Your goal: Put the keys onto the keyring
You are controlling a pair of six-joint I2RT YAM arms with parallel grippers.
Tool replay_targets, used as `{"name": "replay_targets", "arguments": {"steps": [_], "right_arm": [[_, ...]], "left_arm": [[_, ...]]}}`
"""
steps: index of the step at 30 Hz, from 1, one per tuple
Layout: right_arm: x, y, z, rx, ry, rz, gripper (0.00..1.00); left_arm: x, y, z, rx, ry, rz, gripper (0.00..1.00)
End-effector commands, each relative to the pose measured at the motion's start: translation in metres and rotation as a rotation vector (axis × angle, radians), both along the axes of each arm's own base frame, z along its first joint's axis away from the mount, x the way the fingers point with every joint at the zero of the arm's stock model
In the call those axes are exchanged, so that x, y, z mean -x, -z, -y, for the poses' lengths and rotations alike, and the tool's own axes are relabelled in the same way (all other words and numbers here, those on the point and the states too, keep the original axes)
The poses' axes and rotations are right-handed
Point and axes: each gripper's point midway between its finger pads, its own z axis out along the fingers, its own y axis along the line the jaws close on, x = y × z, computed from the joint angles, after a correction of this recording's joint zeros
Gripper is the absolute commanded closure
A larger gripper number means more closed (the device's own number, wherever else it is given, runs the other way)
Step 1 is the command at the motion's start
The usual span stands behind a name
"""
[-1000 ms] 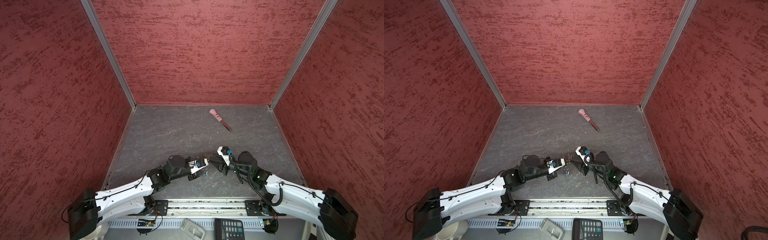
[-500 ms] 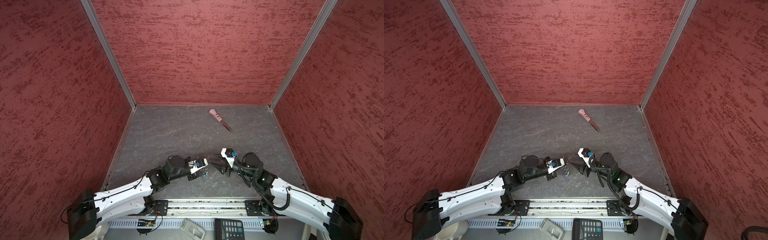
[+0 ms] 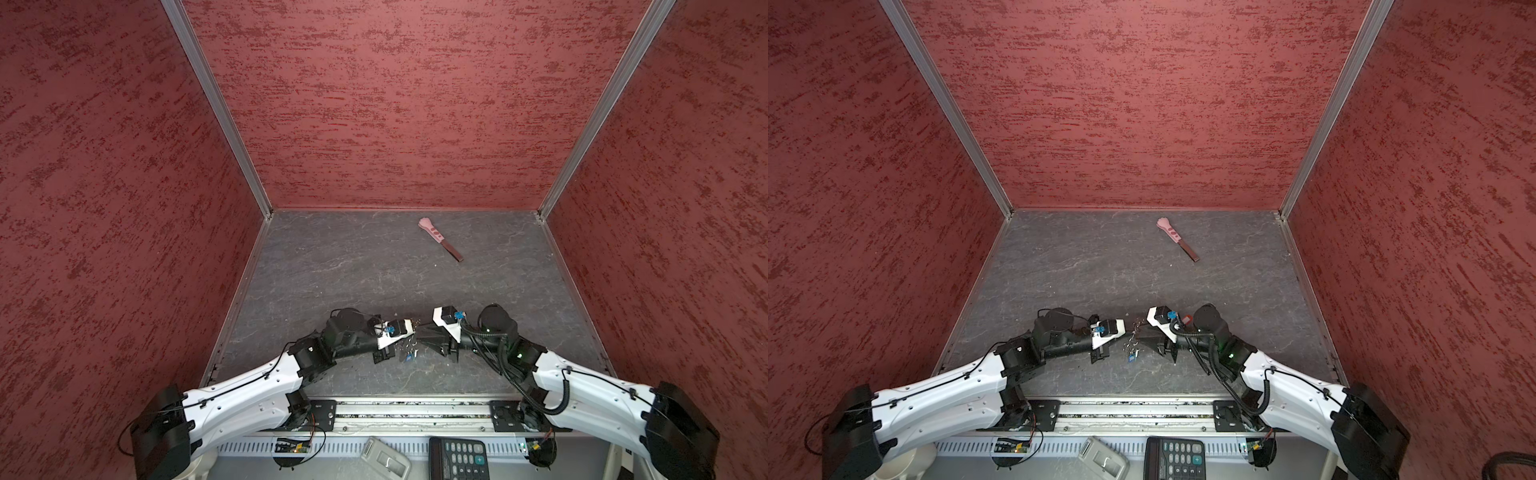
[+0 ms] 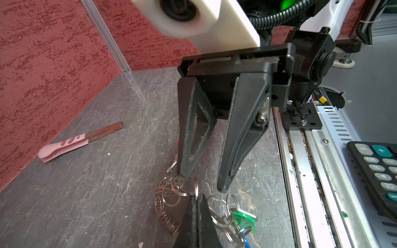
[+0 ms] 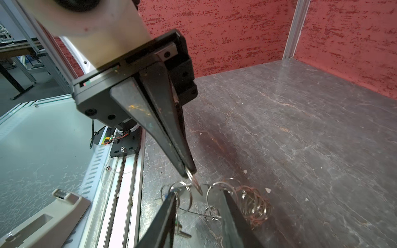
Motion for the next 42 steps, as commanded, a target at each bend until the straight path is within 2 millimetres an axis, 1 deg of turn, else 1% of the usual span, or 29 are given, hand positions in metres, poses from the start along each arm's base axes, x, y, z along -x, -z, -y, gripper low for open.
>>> {"name": "replay_targets", "arguments": {"steps": [1,5,9,15,19,20,21,23,26,29,33,38,42], "right_arm": [[0.002,-0.018,-0.005,-0.038,-0.039,0.046,0.67],[0.003,-0.017,-0.006,-0.037,-0.05,0.04,0.71],[0.004,-0.019,-0.006,-0.039,-0.057,0.041,0.78],[0.004,-0.023,-0.008,-0.042,-0.063,0.036,0.9],[0.003,-0.025,-0.009,-0.021,-0.061,0.028,0.99],[0.002,-0.024,-0.009,-0.006,-0.051,0.026,1.0],[-0.001,-0.024,-0.009,0.011,-0.038,0.029,1.0],[-0.006,-0.024,-0.008,0.047,-0.004,0.026,1.0],[-0.012,-0.028,-0.006,0.085,0.03,0.025,1.0],[-0.019,-0.03,-0.006,0.14,0.07,0.009,1.0],[-0.025,-0.032,-0.01,0.224,0.079,-0.02,1.0],[-0.024,-0.028,-0.014,0.34,0.064,-0.036,1.0],[-0.02,-0.028,-0.013,0.421,0.038,-0.032,1.0]], "left_arm": [[0.004,-0.011,0.004,0.035,0.036,-0.003,1.0],[0.005,-0.012,0.004,0.039,0.04,-0.002,1.0],[0.006,-0.011,0.004,0.036,0.043,-0.007,1.0],[0.005,-0.008,0.004,0.032,0.038,-0.007,1.0],[-0.001,-0.003,0.003,0.012,0.008,-0.002,1.0],[-0.004,0.0,0.002,0.0,-0.004,0.0,1.0],[-0.005,0.001,0.002,-0.008,-0.011,0.006,0.99],[-0.009,0.002,-0.001,-0.003,-0.034,0.021,0.93],[-0.013,-0.003,-0.007,0.036,-0.061,0.029,0.9],[-0.013,-0.008,-0.014,0.064,-0.071,0.029,0.78],[-0.013,-0.016,-0.021,0.111,-0.084,0.054,0.7],[-0.015,-0.021,-0.025,0.133,-0.101,0.056,0.68],[-0.018,-0.023,-0.027,0.146,-0.121,0.05,0.68]]}}
